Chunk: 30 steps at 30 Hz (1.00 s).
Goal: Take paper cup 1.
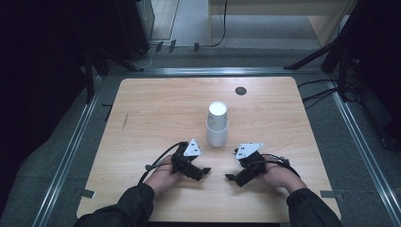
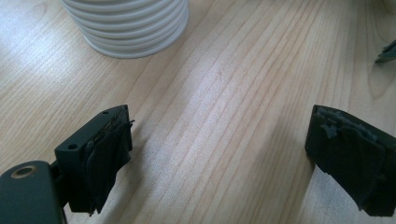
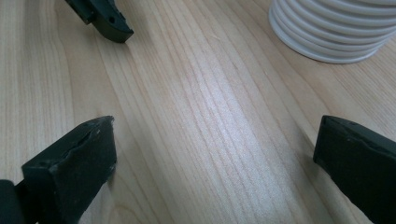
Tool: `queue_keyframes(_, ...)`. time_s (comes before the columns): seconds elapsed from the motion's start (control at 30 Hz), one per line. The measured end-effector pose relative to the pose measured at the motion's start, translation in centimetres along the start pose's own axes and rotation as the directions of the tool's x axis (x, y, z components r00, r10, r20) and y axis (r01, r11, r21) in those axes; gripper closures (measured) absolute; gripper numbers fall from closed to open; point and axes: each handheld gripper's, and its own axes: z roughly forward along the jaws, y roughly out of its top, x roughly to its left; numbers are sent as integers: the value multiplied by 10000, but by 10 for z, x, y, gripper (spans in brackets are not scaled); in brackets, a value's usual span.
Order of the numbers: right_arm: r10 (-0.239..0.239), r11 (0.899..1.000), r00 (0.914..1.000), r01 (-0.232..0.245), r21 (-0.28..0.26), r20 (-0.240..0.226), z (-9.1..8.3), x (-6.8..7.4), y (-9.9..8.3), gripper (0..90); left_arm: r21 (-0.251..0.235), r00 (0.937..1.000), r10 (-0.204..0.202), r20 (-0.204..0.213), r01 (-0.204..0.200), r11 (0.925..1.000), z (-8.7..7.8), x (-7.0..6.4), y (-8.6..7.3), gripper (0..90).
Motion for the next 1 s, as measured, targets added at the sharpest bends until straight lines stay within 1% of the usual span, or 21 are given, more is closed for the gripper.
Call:
queue_keyframes(0.03, -190, 9981, 9991, 212, 585, -387, -3, -4, 5, 61, 334, 9994, -169, -315, 179, 9993, -4, 0, 7, 155)
queue_keyframes(0.07, -315, 9962, 9988, 343, 799, -362, -6, -5, 9, 156, 334, 9994, -169, -315, 179, 9993, -4, 0, 7, 135)
queue_keyframes(0.1, -274, 9969, 9996, 267, 738, 88, -9, -5, 13, 170, 370, 9986, -277, -460, 295, 9989, -7, -1, 10, 101)
queue_keyframes(0.13, -274, 9969, 9996, 267, 738, 88, -9, -5, 13, 170, 292, 9978, -518, -416, 531, 9982, -10, 0, 12, 101)
queue_keyframes(0.17, 117, 9995, 9994, -126, 286, 337, -14, -7, 17, 125, 175, 9968, -750, -280, 755, 9970, -13, 1, 14, 99)
queue_keyframes(0.2, 529, 9986, 9985, -528, -56, 160, -18, -9, 19, 119, 48, 9960, -882, -150, 883, 9961, -17, 2, 15, 99)
queue_keyframes(0.23, 848, 9956, 9964, -844, -401, 76, -23, -10, 21, 119, -27, 9952, -975, -16, 975, 9952, -20, 3, 15, 99)
queue_keyframes(0.27, 1325, 9881, 9911, -1311, -806, 117, -30, -11, 24, 130, -83, 9953, -968, 33, 968, 9953, -23, 3, 16, 92)
queue_keyframes(0.33, 1286, 9881, 9915, -1262, -881, 222, -34, -10, 25, 126, -205, 9963, -839, 180, 843, 9962, -29, 6, 17, 88)
queue_keyframes(0.37, 1286, 9881, 9915, -1262, -881, 222, -34, -10, 25, 126, -236, 9954, -880, 369, 889, 9958, -30, 7, 18, 88)
queue_keyframes(0.47, 1315, 9894, 9913, -1314, -618, -12, -36, -12, 25, 97, -196, 9922, -947, 809, 966, 9951, -34, 10, 18, 75)
queue_keyframes(0.5, 1225, 9910, 9925, -1226, -538, -63, -37, -13, 26, 92, -145, 9922, -970, 783, 984, 9950, -34, 11, 18, 75)
queue_keyframes(0.57, 1080, 9925, 9941, -1084, -573, -98, -38, -13, 27, 90, 29, 9952, -862, 455, 862, 9963, -35, 12, 19, 82)
queue_keyframes(0.6, 1030, 9929, 9946, -1035, -593, -102, -39, -13, 27, 90, 83, 9960, -790, 410, 787, 9969, -36, 12, 19, 82)
queue_keyframes(0.63, 1159, 9898, 9928, -1178, -800, -290, -41, -14, 29, 94, 109, 9963, -775, 378, 771, 9970, -37, 13, 19, 82)
queue_keyframes(0.7, 1163, 9896, 9930, -1176, -824, -212, -41, -14, 30, 94, 110, 9941, -963, 497, 958, 9953, -38, 16, 19, 82)
queue_keyframes(0.77, 1065, 9916, 9942, -1072, -730, -131, -42, -14, 31, 94, 129, 9902, -1213, 693, 1207, 9926, -40, 18, 19, 82)
queue_keyframes(0.83, 1044, 9929, 9944, -1051, -555, -154, -41, -15, 30, 93, 284, 9896, -1243, 726, 1225, 9921, -42, 19, 21, 82)
queue_keyframes(0.9, 1046, 9931, 9938, -1063, -490, -368, -41, -14, 31, 94, 218, 9880, -1290, 847, 1276, 9916, -45, 20, 23, 83)
queue_keyframes(0.97, 987, 9936, 9947, -1002, -521, -303, -41, -14, 32, 99, 177, 9877, -1281, 900, 1270, 9917, -48, 21, 24, 83)
queue_keyframes(1.0, 913, 9938, 9956, -925, -620, -224, -43, -14, 33, 140, 138, 9880, -1236, 921, 1229, 9923, -49, 23, 24, 83)
